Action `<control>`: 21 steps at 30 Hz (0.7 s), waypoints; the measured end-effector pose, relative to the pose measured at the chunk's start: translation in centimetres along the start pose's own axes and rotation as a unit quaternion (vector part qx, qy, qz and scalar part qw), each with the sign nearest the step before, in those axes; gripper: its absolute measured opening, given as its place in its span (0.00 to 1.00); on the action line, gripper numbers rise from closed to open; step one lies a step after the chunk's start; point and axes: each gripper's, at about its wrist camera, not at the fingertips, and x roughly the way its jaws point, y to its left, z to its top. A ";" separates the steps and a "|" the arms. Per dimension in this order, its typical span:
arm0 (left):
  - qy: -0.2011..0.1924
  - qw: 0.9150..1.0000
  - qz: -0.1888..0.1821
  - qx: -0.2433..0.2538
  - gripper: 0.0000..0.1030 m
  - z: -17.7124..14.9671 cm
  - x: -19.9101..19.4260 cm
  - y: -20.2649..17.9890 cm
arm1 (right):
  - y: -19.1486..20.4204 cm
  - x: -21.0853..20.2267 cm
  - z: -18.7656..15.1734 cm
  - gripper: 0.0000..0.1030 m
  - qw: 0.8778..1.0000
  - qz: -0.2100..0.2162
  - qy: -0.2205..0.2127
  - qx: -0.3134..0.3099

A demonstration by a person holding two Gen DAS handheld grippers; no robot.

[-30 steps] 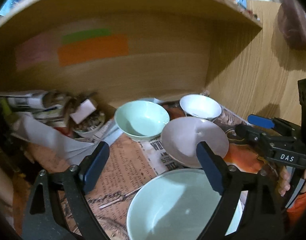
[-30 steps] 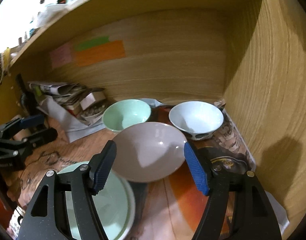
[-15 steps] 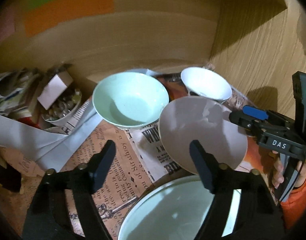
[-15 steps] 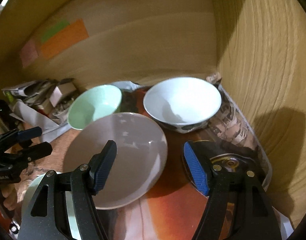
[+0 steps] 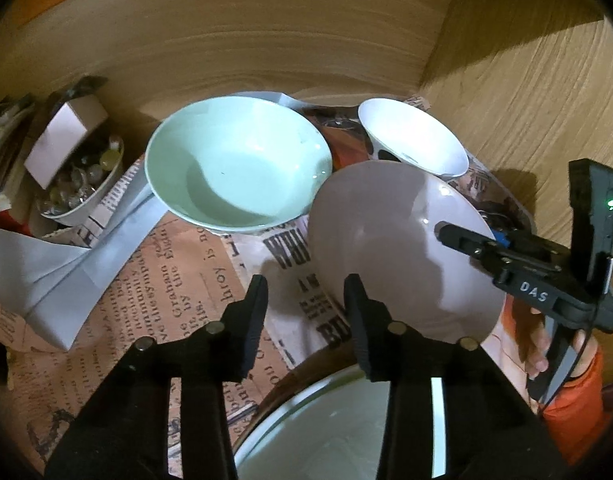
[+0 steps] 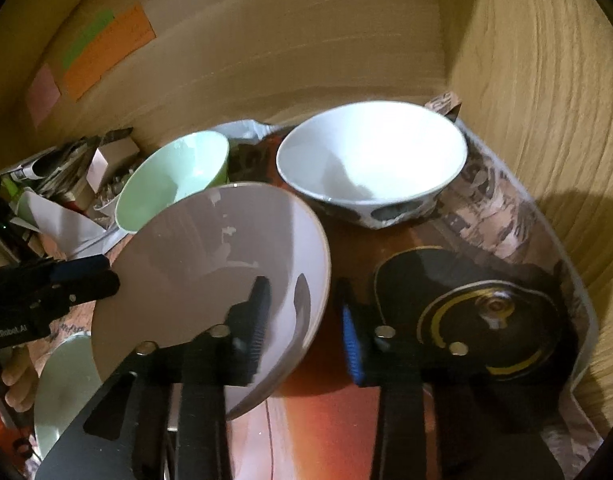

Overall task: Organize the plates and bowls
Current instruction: 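Move the left tool to the mauve bowl and grip its rim, then lift the mauve bowl with the left tool and carry it beside the wine bottle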

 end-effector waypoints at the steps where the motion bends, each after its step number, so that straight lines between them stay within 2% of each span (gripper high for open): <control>1: 0.002 1.000 -0.003 0.001 0.32 0.0 0.1 -0.1 | 0.1 0.2 0.0 0.21 1.000 0.002 0.003 -0.001; 5: 0.010 1.000 -0.010 0.015 0.16 0.3 0.7 -0.9 | 0.4 0.3 -0.1 0.19 1.000 0.000 0.007 -0.009; 10: 0.007 0.999 0.019 0.034 0.16 0.3 0.9 -1.9 | 0.3 0.3 -0.1 0.19 1.000 0.001 0.005 -0.006; 21: 0.002 1.000 0.016 0.018 0.15 0.0 0.3 -1.9 | 0.4 -1.1 0.1 0.19 1.000 0.002 -0.016 -0.007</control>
